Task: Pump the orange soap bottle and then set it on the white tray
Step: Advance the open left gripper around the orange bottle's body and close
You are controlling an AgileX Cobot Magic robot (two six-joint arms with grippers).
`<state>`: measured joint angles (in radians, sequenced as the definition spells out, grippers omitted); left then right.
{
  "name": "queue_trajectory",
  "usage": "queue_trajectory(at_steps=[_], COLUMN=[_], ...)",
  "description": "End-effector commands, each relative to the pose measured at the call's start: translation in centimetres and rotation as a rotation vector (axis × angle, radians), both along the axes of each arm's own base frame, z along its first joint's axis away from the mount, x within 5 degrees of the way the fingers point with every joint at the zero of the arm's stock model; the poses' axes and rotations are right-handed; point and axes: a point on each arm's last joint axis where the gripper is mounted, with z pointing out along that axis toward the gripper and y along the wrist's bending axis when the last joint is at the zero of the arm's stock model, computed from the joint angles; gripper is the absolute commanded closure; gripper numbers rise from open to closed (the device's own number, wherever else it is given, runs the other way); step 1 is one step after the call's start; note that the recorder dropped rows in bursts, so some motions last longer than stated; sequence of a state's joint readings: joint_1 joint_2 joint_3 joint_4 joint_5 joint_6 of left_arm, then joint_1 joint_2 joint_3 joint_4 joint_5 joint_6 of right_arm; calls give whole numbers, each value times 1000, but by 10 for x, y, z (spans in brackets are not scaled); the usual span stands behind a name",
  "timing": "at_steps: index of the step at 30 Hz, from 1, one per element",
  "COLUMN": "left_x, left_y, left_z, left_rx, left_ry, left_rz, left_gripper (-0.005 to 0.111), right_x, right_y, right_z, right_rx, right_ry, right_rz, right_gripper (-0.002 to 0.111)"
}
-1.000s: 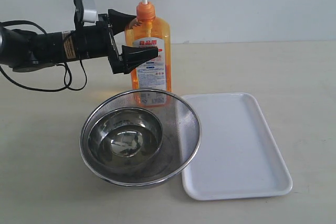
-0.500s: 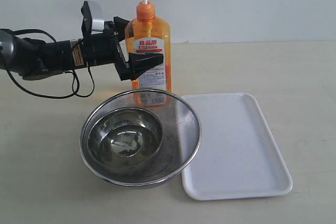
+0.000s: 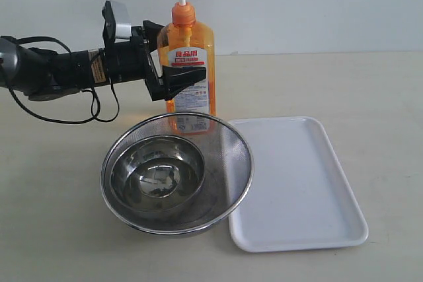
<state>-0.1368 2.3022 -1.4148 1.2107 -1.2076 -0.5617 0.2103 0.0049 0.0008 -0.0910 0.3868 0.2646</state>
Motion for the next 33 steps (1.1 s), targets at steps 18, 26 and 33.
queue_trajectory(at_steps=[18,26,33], left_x=[0,0,1], left_y=[-6,-11,-10], left_z=[-3,-2,-1], left_rx=[-29,-44,-59], left_ry=[12,15,19], left_rz=[-2,1,17], left_gripper=[-3,-4,-4], right_x=[0,0,0], right_y=[0,0,0], right_z=[1,1,1], right_rx=[-2,-2,-2], right_ry=[-11,-11,-11], right_rz=[0,0,0], right_gripper=[106,106,106])
